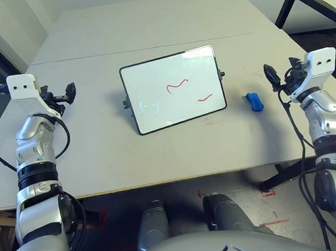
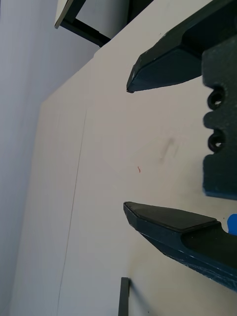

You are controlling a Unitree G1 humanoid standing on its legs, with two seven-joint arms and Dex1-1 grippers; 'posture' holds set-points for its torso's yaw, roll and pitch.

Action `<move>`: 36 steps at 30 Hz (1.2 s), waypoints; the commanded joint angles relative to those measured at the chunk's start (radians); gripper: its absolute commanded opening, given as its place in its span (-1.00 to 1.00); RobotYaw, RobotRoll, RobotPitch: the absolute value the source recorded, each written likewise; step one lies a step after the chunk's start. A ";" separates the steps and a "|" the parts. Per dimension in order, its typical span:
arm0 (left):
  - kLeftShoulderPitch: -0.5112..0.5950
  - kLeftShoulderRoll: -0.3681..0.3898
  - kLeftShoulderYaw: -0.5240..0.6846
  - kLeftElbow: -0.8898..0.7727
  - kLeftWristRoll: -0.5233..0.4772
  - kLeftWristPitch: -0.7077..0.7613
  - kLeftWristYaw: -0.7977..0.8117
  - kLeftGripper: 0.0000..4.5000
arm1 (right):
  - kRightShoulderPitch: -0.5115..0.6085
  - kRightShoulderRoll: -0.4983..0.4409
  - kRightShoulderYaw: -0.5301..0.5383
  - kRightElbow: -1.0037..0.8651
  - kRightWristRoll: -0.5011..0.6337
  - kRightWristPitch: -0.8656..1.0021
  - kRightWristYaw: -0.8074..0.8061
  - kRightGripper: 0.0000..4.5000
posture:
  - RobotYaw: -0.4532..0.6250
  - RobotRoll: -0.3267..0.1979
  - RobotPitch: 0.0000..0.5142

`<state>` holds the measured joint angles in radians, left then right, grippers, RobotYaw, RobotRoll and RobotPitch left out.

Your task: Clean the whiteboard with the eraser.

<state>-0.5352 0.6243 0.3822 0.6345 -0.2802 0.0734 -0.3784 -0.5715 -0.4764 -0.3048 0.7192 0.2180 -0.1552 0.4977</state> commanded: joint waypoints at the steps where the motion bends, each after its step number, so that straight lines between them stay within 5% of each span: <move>1: -0.003 -0.003 -0.002 0.000 0.004 -0.004 0.001 1.00 | -0.006 -0.007 0.006 0.026 -0.005 -0.014 -0.003 0.99 | -0.33 0.25 -0.71; 13: 0.024 0.009 -0.007 -0.107 -0.028 0.025 -0.083 1.00 | -0.043 -0.002 0.010 0.065 -0.013 -0.030 -0.012 0.99 | -0.27 0.25 -0.75; 29: 0.318 0.126 -0.040 -0.772 -0.375 0.342 -0.576 1.00 | -0.051 0.023 0.030 -0.034 -0.007 0.053 -0.034 0.99 | -0.26 0.25 -0.69; 36: 0.345 0.124 -0.146 -0.796 -0.313 0.316 -0.650 1.00 | -0.039 -0.011 0.034 -0.216 -0.003 0.299 -0.073 0.99 | -0.33 0.25 -0.67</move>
<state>-0.1932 0.7328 0.2688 -0.1506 -0.6197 0.3996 -1.0071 -0.6154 -0.4674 -0.2833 0.5496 0.2098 0.0631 0.4418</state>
